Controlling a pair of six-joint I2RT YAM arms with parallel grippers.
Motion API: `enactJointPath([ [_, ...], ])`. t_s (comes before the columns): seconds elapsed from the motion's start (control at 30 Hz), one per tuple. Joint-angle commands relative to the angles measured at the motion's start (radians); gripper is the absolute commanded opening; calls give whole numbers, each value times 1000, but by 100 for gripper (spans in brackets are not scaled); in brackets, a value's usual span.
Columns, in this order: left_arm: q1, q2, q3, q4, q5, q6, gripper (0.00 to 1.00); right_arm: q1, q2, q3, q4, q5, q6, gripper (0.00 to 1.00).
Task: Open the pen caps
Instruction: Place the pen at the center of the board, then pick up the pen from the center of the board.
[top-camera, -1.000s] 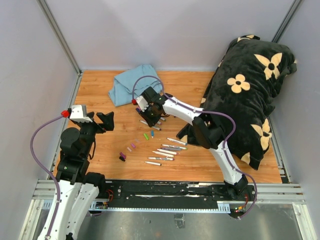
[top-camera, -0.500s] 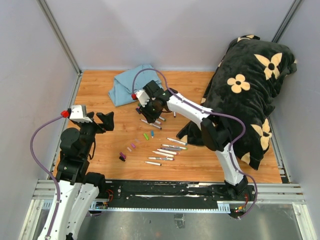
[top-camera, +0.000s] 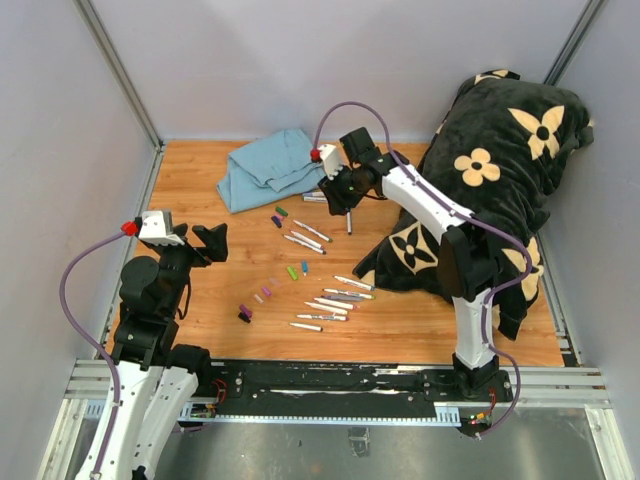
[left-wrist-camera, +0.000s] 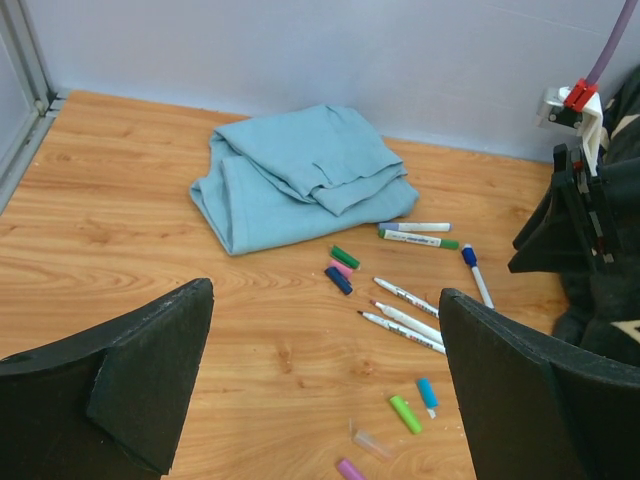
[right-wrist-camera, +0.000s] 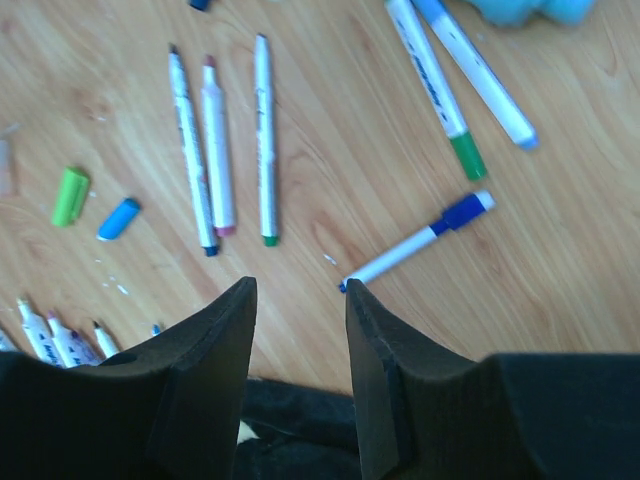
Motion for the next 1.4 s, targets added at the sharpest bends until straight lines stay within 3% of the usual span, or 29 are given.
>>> enactJointPath([
  [0.0, 4, -7, 12, 30, 2, 15, 99, -61, 37, -18, 6, -51, 6, 42],
  [0.5, 4, -3, 10, 35, 8, 18, 99, -99, 179, 32, 8, -28, 62, 44],
  [1.37, 6, 4, 5, 40, 19, 20, 99, -99, 236, 40, 13, -3, 99, 44],
])
